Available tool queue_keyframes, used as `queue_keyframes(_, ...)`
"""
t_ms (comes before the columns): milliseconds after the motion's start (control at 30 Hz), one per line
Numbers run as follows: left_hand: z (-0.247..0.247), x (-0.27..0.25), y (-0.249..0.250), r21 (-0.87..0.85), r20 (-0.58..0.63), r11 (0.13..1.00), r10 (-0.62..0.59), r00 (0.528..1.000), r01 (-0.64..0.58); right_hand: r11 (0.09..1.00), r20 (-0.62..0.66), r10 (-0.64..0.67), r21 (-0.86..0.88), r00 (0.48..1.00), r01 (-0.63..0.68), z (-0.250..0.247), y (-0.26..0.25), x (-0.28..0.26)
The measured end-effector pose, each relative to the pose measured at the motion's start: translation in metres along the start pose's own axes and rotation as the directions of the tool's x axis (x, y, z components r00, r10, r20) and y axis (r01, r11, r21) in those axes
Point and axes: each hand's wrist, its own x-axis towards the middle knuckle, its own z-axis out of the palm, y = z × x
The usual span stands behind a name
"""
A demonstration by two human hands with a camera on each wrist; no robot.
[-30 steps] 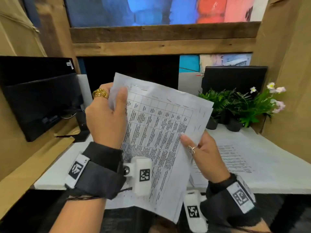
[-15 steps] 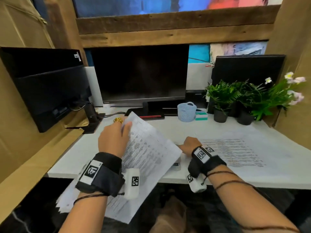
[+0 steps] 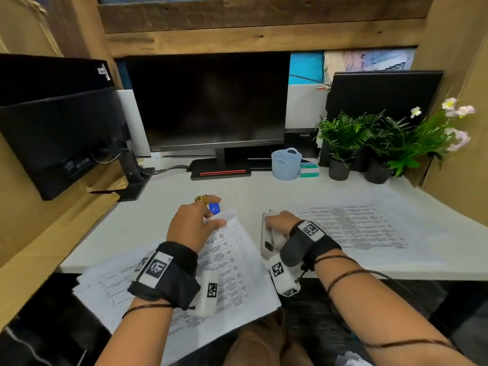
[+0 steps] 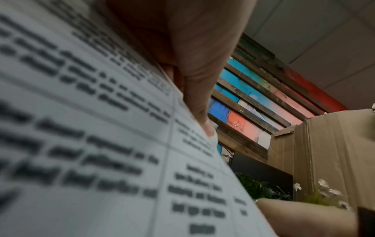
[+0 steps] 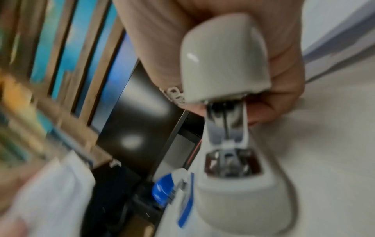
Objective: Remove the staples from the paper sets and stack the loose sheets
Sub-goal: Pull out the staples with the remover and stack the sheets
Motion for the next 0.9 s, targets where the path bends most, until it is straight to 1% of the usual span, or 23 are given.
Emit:
queue_keyframes(33, 0.002, 0.0, -0.001, -0.01, 0.013, 1.0, 0.005, 1.0, -0.005, 0.984, 0.021, 0.01, 0.176, 1.0, -0.013, -0.003, 0.004, -0.001)
queue_keyframes(67, 0.003, 0.0, -0.001, -0.018, 0.028, 1.0, 0.015, 1.0, -0.014, 0.929, 0.068, 0.023, 0.367, 0.997, -0.046, -0.005, 0.008, -0.002)
queue_keyframes(100, 0.004, 0.0, -0.001, -0.023, 0.041, 0.999, 0.028, 0.999, -0.027, 0.842, 0.113, 0.019, 0.534, 0.993, -0.077, -0.007, 0.013, -0.002)
queue_keyframes(133, 0.005, 0.0, 0.0, -0.027, 0.053, 0.999, 0.042, 0.998, -0.04, 0.757, 0.142, 0.019, 0.645, 0.99, -0.107, -0.008, 0.018, 0.001)
queue_keyframes(167, 0.006, -0.001, 0.002, -0.033, 0.067, 0.998, 0.055, 0.996, -0.053, 0.693, 0.166, -0.008, 0.712, 0.986, -0.115, -0.011, 0.023, 0.0)
queue_keyframes(233, 0.007, -0.002, 0.004, -0.062, 0.095, 0.995, 0.087, 0.992, -0.081, 0.656, 0.171, -0.078, 0.751, 0.982, -0.078, -0.014, 0.027, -0.004)
queue_keyframes(267, 0.008, -0.002, 0.005, -0.077, 0.105, 0.993, 0.101, 0.989, -0.093, 0.642, 0.143, -0.108, 0.765, 0.984, -0.041, -0.014, 0.027, -0.005)
queue_keyframes(333, 0.011, -0.001, 0.006, -0.101, 0.122, 0.99, 0.115, 0.986, -0.103, 0.612, 0.032, -0.144, 0.788, 0.989, 0.063, -0.014, 0.027, -0.005)
queue_keyframes(400, 0.015, -0.001, 0.006, -0.115, 0.144, 0.989, 0.109, 0.983, -0.093, 0.598, -0.053, -0.129, 0.793, 0.99, 0.12, -0.012, 0.027, -0.005)
queue_keyframes(533, 0.022, 0.001, 0.007, -0.154, 0.186, 0.987, 0.072, 0.98, -0.044, 0.482, -0.037, -0.1, 0.873, 0.994, 0.08, -0.008, 0.029, -0.003)
queue_keyframes(600, 0.025, 0.002, 0.007, -0.17, 0.195, 0.985, 0.075, 0.978, -0.042, 0.429, -0.056, -0.053, 0.9, 0.997, 0.074, -0.008, 0.031, -0.001)
queue_keyframes(667, 0.026, 0.002, 0.008, -0.186, 0.188, 0.981, 0.087, 0.978, -0.051, 0.45, -0.07, -0.041, 0.889, 0.997, 0.081, -0.013, 0.031, -0.006)
queue_keyframes(733, 0.027, 0.003, 0.01, -0.201, 0.186, 0.978, 0.093, 0.978, -0.054, 0.512, -0.056, -0.051, 0.856, 0.997, 0.075, -0.019, 0.031, -0.014)
queue_keyframes(800, 0.028, 0.002, 0.015, -0.202, 0.197, 0.977, 0.101, 0.975, -0.06, 0.587, -0.013, -0.072, 0.808, 0.997, 0.053, -0.023, 0.031, -0.025)
queue_keyframes(867, 0.03, 0.0, 0.021, -0.217, 0.186, 0.972, 0.127, 0.974, -0.086, 0.641, 0.06, -0.13, 0.766, 0.99, 0.037, -0.022, 0.03, -0.036)
queue_keyframes(900, 0.031, -0.001, 0.025, -0.229, 0.17, 0.968, 0.146, 0.975, -0.105, 0.681, 0.085, -0.167, 0.73, 0.982, 0.053, -0.019, 0.029, -0.042)
